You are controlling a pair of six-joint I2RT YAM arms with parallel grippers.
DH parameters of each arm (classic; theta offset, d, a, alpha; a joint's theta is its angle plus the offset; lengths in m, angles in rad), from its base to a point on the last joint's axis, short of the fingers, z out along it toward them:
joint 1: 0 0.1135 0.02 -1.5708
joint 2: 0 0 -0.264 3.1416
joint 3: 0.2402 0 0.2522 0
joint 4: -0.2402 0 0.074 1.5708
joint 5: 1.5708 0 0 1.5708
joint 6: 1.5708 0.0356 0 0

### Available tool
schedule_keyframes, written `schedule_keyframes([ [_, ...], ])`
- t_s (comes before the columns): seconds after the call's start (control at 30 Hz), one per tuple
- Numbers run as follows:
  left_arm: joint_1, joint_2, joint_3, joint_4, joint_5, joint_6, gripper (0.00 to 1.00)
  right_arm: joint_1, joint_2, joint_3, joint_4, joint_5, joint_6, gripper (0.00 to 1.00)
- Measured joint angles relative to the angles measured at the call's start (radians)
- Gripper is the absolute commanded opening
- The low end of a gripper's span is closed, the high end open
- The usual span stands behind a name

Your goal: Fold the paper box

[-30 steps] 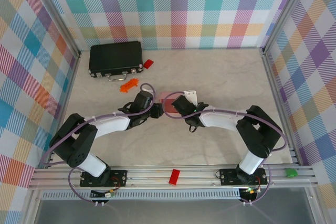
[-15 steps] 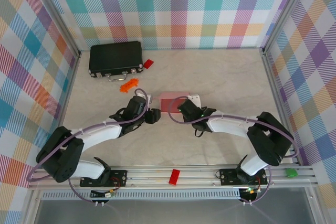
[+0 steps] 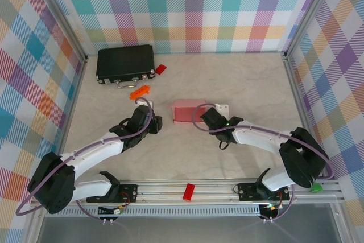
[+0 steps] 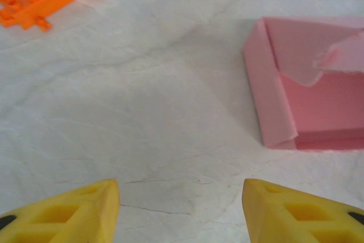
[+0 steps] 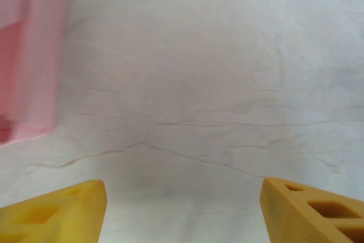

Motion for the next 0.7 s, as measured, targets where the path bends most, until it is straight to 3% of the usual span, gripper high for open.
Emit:
schedule_keyframes([
  [0.23,0.125,0.09,0.131,-0.036,0.002,-0.02,0.59,-0.167,-0.058,0.004,-0.024,-0.036,-0.037,0.72],
  [0.37,0.187,0.187,0.269,-0.059,0.065,-0.018,0.6,-0.27,-0.054,0.035,-0.02,-0.13,-0.103,0.72],
  [0.5,0.21,0.282,0.422,-0.084,0.146,-0.007,0.62,-0.349,0.018,0.179,-0.021,-0.252,-0.162,0.72],
  [0.7,0.213,0.421,0.627,-0.133,0.306,-0.005,0.58,-0.366,0.145,0.411,-0.029,-0.374,-0.2,0.71],
])
